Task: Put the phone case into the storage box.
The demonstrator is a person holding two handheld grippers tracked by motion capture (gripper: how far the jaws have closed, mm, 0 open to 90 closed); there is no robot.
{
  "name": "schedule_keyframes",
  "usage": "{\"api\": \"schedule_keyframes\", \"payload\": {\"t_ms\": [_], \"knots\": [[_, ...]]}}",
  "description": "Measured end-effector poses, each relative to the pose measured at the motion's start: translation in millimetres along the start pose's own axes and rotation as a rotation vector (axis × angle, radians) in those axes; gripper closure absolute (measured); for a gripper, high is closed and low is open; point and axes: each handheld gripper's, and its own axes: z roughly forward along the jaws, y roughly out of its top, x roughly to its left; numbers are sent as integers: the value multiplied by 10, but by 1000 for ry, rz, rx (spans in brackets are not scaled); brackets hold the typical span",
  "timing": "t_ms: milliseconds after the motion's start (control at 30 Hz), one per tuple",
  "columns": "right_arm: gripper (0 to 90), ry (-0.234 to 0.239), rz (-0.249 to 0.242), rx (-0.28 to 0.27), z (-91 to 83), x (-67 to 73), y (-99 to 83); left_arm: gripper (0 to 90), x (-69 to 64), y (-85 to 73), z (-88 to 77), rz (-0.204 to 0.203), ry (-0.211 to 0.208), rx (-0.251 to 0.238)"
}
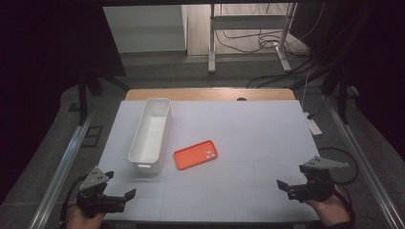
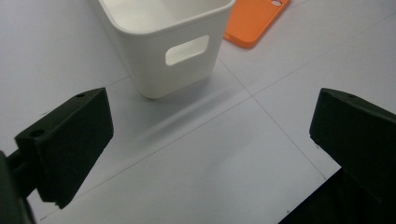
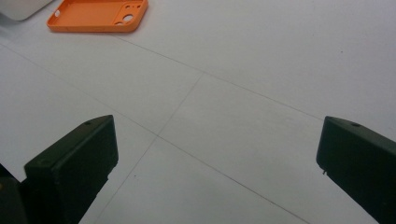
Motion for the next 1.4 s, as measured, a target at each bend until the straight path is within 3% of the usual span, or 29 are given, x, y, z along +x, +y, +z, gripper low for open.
{"api": "schedule_keyframes", "payload": {"t_ms": [700,1400], "knots": [[0,52,-38,-2,145,34,221,5,-7,2,4,9,0,5],[0,89,-65,71,384,118,396,5,-4,-1,1,6,4,2]]}}
